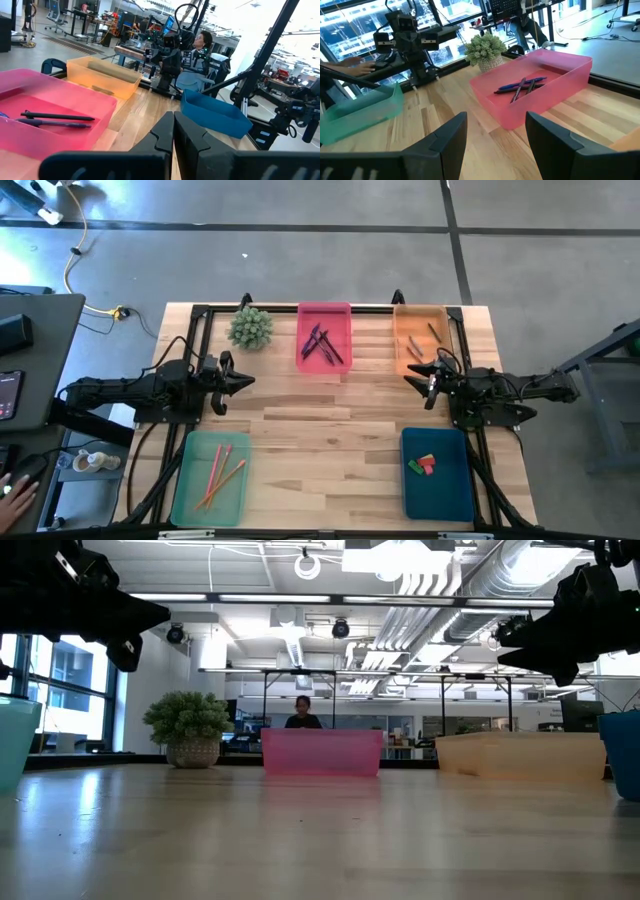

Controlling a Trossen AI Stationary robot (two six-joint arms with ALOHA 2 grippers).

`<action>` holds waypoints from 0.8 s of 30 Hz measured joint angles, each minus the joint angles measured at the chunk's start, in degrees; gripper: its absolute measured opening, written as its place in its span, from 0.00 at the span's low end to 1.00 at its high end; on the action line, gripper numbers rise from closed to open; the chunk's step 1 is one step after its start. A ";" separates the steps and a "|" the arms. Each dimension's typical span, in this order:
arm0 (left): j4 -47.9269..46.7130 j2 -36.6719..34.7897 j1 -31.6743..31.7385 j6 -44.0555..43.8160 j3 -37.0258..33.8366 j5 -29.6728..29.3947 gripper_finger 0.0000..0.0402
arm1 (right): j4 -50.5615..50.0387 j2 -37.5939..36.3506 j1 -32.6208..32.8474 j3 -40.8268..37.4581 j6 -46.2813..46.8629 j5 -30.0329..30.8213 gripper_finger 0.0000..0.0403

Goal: Sort crayons/erasers/pens/pencils in bins
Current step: Return to Home Position

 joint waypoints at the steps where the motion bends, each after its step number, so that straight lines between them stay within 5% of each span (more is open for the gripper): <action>1: 0.00 0.02 0.02 0.00 0.00 0.00 0.00 | 0.00 0.00 0.00 0.00 0.05 0.00 0.48; 24: 0.00 0.02 0.00 0.00 0.00 0.02 0.00 | 0.00 0.00 0.00 0.02 0.18 0.04 0.48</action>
